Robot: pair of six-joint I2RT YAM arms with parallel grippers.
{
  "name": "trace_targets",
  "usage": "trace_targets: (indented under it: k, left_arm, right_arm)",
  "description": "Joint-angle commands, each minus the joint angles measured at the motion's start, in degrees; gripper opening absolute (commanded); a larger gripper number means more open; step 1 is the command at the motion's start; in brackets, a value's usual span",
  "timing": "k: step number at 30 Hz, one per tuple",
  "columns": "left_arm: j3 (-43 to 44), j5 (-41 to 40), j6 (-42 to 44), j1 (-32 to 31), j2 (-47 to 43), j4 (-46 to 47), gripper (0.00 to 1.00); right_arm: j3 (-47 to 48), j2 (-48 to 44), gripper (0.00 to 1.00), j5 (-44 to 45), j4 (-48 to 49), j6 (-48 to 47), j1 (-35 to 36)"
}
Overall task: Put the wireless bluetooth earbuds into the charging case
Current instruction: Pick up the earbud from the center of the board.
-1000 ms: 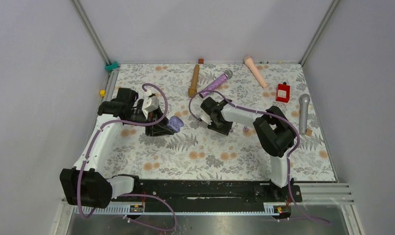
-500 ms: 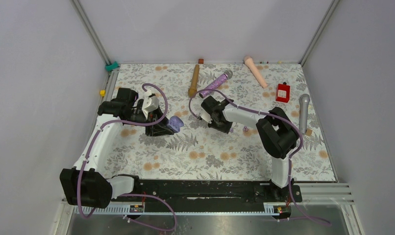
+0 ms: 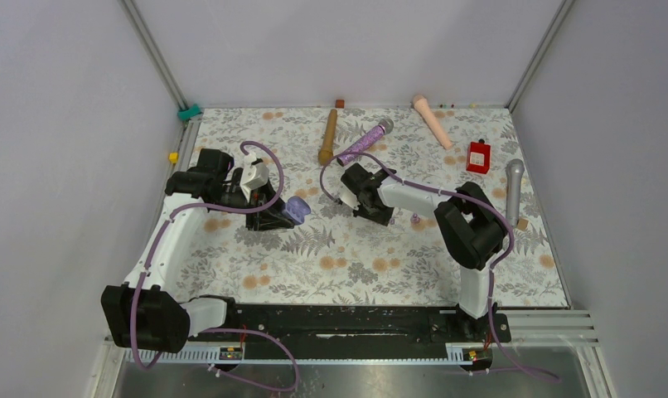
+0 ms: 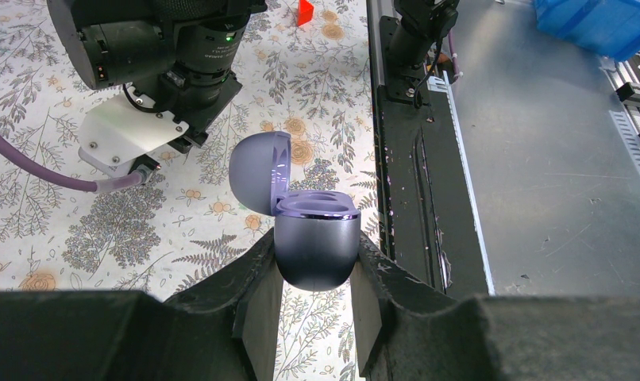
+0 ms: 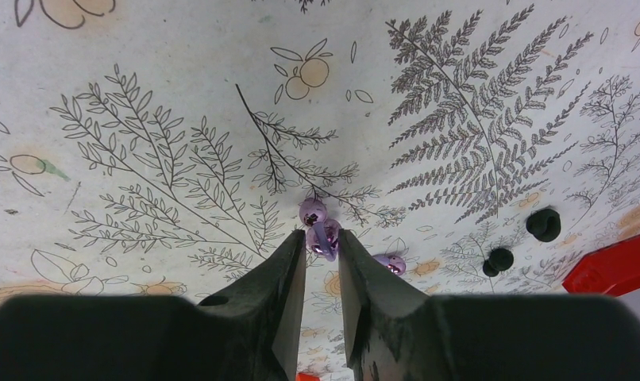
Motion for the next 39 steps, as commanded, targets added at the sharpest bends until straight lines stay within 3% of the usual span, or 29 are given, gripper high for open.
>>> trace_targets:
  k: [1, 18, 31, 39]
  left_arm:
    - [0.83, 3.42, 1.80, 0.36, -1.29, 0.06, 0.02]
    - [0.87, 3.44, 1.88, 0.35, -1.31, 0.00, 0.02]
    - [0.79, 3.47, 1.89, 0.40, -1.23, -0.06, 0.02]
    - [0.96, 3.76, 1.97, 0.33, -0.47, 0.00, 0.02]
  right_arm:
    - [-0.25, -1.65, 0.28, 1.98, 0.21, -0.70, 0.40]
    - [-1.22, -2.92, 0.24, 2.13, 0.21, -1.41, 0.32]
    - [-0.69, -4.79, 0.05, 2.87, 0.19, -1.26, 0.16]
    - [3.15, -13.37, 0.05, 2.19, -2.68, -0.47, 0.05]
